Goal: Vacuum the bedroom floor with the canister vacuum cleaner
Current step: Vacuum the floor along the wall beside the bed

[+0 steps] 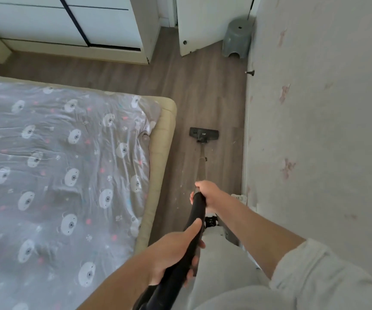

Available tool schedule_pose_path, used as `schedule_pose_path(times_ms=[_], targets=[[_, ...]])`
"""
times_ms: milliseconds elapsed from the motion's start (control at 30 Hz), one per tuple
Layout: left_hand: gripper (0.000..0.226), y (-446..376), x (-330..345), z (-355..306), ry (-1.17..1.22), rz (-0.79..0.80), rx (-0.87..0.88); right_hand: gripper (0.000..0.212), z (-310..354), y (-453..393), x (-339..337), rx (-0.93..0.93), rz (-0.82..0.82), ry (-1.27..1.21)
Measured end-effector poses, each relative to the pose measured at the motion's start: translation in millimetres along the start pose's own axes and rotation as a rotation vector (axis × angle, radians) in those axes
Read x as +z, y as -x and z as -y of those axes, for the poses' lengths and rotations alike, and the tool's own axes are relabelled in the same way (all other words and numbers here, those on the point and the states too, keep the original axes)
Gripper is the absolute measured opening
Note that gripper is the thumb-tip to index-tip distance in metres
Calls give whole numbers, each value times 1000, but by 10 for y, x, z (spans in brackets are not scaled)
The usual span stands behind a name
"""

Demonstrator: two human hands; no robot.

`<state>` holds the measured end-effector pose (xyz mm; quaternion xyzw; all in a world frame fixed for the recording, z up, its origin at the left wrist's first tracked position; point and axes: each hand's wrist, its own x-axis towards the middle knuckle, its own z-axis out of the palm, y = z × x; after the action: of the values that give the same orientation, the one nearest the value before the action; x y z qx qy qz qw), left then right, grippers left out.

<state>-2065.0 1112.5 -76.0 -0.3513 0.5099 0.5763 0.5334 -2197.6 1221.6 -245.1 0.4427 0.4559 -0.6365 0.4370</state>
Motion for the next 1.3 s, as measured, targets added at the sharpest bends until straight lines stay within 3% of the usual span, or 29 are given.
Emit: schedule_pose_path(times_ms=[100,300,533,733,867,1033,1300], targets=[[63,258,-21,376,-57,63,-47,13,-509,282,-91,-14,-32,-36],[54,404,154,389,31,185,-8,12,-468,648,-326,-22,-53,-7],[45,-214,482,-481,130,149,99,13,579,312,-527,-90,-63,66],[40,-1122,624,-1407,163,92,205,21,1690,-177,-675,-142,-189,79],[41,-1410,610,-1584,171,130,224,23,1937,-336,-755,-162,-219,73],[45,-1220,541,-1135,145,127,177,22,1437,-229,-743,-108,-223,50],[62,-164,351,258,58,225,45,15,-241,400,-684,-55,-182,26]])
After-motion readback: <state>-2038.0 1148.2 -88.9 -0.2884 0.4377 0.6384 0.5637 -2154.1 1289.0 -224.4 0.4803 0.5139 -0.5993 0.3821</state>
